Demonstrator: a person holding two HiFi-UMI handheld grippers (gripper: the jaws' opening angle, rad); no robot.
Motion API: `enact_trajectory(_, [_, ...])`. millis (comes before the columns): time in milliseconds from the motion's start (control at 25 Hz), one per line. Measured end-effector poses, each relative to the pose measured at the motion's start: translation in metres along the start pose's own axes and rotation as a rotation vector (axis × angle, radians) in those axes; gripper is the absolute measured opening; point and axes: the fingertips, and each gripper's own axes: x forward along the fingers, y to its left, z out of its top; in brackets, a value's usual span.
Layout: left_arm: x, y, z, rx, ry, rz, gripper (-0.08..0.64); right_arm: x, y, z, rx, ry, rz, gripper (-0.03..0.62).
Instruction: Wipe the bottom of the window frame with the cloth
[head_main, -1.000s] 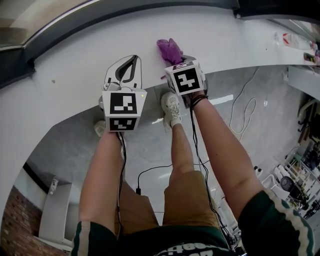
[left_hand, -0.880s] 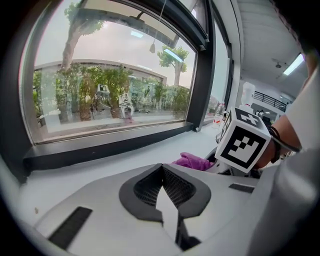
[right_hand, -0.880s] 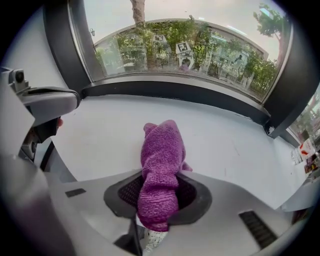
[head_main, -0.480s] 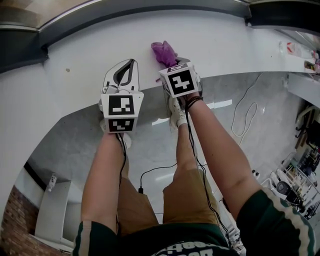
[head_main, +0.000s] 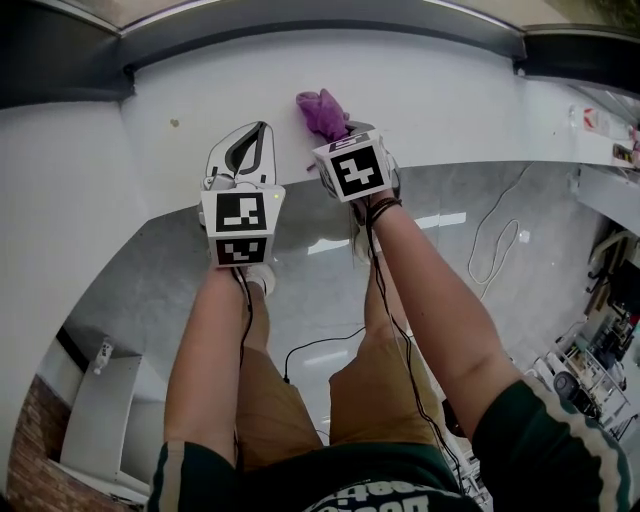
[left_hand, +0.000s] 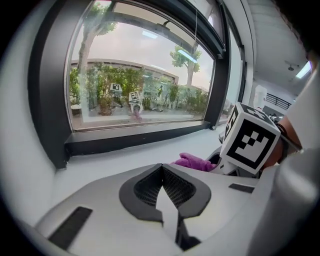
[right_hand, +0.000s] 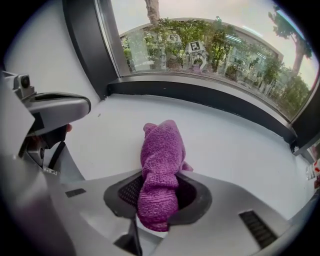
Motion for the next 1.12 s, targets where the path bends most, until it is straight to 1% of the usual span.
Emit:
enact_trajectory(120, [-0.009,0.016,-0.004,-0.017,-0.001,0.027,0.009,0.005,0.021,0.007,-0.017,0.004,0.019,0.118])
enact_trajectory(280, [-0.020,0.033,-0.009,-0.038,-0.008,0.060,0.009,0.011,0.042,0.016,-0.064,0.010,0.038,0.118])
enact_trajectory(440, [-0.033,0.054,-0.015,-0.049,-0.011,0.107,0.009,0.017,0.066,0.027,-0.044,0.002,0.069,0.118])
enact_trajectory(600, [-0.046,0.077,-0.020,-0.062,-0.007,0.134,0.009,0.022,0.094,0.038,-0.058,0.003,0.097,0.118])
enact_trajectory(800, [-0.062,0.101,-0.025,-0.077,-0.009,0.169,0.009,0.029,0.123,0.052,-0.105,-0.008,0.122,0.118])
enact_trajectory(960, [-0.071,0.118,-0.031,-0.104,-0.005,0.200,0.009,0.035,0.140,0.060,-0.139,-0.009,0.131,0.118])
enact_trajectory(1120, [-0.080,0.130,-0.040,-0.115,0.011,0.231,0.009,0.038,0.162,0.068,-0.160,-0.012,0.168,0.118])
